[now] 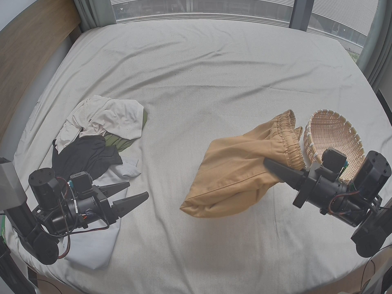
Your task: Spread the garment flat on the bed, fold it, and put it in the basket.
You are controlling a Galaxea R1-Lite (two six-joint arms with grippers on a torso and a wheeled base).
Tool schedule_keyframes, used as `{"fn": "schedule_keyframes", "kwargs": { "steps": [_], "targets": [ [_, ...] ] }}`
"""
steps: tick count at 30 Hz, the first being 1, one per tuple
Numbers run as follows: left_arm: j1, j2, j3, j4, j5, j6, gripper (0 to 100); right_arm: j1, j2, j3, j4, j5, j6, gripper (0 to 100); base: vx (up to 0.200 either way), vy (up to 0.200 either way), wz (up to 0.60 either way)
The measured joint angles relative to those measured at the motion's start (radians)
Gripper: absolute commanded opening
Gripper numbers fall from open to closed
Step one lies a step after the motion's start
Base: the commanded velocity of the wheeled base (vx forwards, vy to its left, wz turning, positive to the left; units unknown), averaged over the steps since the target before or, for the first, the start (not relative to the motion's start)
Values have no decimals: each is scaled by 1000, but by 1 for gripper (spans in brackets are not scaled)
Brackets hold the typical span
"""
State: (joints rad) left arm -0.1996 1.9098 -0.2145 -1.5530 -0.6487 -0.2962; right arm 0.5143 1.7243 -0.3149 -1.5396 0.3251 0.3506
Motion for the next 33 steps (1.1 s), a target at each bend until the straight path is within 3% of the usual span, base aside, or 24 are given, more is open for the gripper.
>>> {"fn": "schedule_keyframes", "kwargs": {
  "steps": [14, 29, 33],
  "targets": [
    [0, 1, 0, 0, 0, 1, 100, -206, -43, -24, 1, 3, -153, 0, 0, 0, 0],
    [-1, 3, 0, 0, 0, 0, 100, -419, -39, -91, 3, 2, -205, 0, 0, 0, 0],
    [-1, 3, 1, 0, 0, 0, 100, -480, -27, -101, 4, 2, -255, 0, 0, 0, 0]
  ]
}}
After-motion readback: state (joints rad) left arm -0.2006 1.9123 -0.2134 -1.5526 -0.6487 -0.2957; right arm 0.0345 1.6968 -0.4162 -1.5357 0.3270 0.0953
